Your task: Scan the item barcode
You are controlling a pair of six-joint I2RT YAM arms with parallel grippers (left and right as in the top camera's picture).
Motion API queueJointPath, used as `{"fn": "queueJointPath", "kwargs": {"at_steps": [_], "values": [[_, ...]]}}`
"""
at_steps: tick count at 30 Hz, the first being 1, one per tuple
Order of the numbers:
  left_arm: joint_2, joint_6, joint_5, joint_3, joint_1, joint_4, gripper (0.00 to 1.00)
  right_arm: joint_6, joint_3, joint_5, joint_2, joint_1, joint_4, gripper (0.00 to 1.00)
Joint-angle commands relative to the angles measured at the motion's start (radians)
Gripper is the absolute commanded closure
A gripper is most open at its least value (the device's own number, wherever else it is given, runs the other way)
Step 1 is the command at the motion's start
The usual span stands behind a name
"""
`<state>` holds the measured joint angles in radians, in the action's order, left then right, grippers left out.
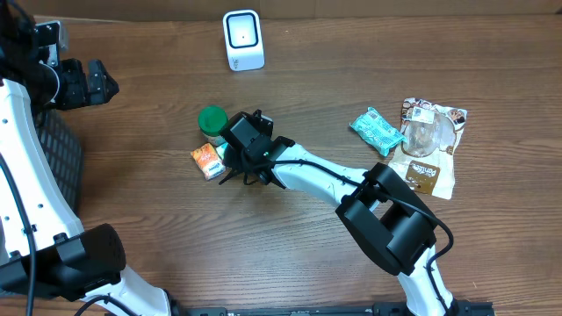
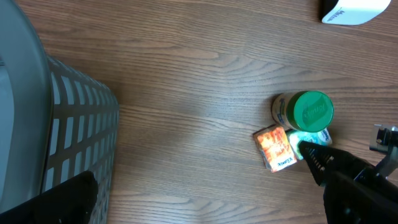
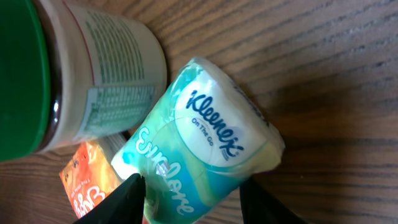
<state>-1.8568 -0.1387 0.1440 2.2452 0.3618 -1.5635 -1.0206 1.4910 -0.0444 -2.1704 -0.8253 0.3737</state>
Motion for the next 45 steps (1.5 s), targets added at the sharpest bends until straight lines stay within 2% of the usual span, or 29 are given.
{"fn": "queueJointPath", "kwargs": {"at_steps": [1, 3, 10, 15, 16, 17, 21, 23, 26, 31, 33, 37, 41, 45], "values": [[0.013, -0.019, -0.003, 0.016, -0.003, 0.001, 0.01, -0.005, 0.0, -0.034, -0.025, 0.001, -0.016, 0.54], [0.013, -0.019, -0.003, 0.016, -0.003, 0.001, 0.0, -0.005, 0.0, -0.033, -0.036, 0.001, -0.021, 0.56], [0.013, -0.019, -0.003, 0.016, -0.003, 0.001, 0.0, 0.0, 0.001, -0.029, -0.05, 0.001, 0.037, 0.75], [0.013, -0.019, -0.003, 0.016, -0.003, 0.001, 0.01, 0.009, 0.002, -0.029, -0.041, 0.021, 0.122, 0.93], [0.013, -0.019, -0.003, 0.016, -0.003, 0.001, 0.0, 0.038, 0.002, -0.021, -0.033, 0.031, 0.141, 0.96], [0.013, -0.019, -0.003, 0.016, -0.003, 0.001, 0.01, 0.132, 0.003, 0.013, -0.017, 0.047, 0.156, 0.96], [0.013, -0.019, -0.003, 0.016, -0.003, 0.002, 0.0, 0.369, 0.003, 0.141, 0.016, 0.08, 0.163, 0.96], [0.013, -0.019, -0.003, 0.016, -0.003, 0.001, 0.0, 0.44, 0.003, 0.199, 0.033, 0.097, 0.19, 0.96], [0.013, -0.019, -0.003, 0.016, -0.003, 0.001, 0.0, 0.519, 0.003, 0.208, 0.052, 0.117, 0.255, 0.96], [0.013, -0.019, -0.003, 0.016, -0.003, 0.002, 0.0, 0.77, 0.016, 0.203, 0.084, 0.143, 0.386, 0.96], [0.013, -0.019, -0.003, 0.016, -0.003, 0.001, 0.01, 0.834, 0.026, 0.203, 0.092, 0.151, 0.431, 0.9], [0.013, -0.019, -0.003, 0.016, -0.003, 0.001, 0.01, 0.872, 0.049, 0.204, 0.099, 0.17, 0.486, 0.76], [0.013, -0.019, -0.003, 0.016, -0.003, 0.001, 0.0, 0.853, 0.094, 0.251, 0.107, 0.207, 0.547, 0.72], [0.013, -0.018, -0.003, 0.016, -0.003, 0.002, 0.01, 0.854, 0.154, 0.417, 0.124, 0.28, 0.637, 0.72]]}}
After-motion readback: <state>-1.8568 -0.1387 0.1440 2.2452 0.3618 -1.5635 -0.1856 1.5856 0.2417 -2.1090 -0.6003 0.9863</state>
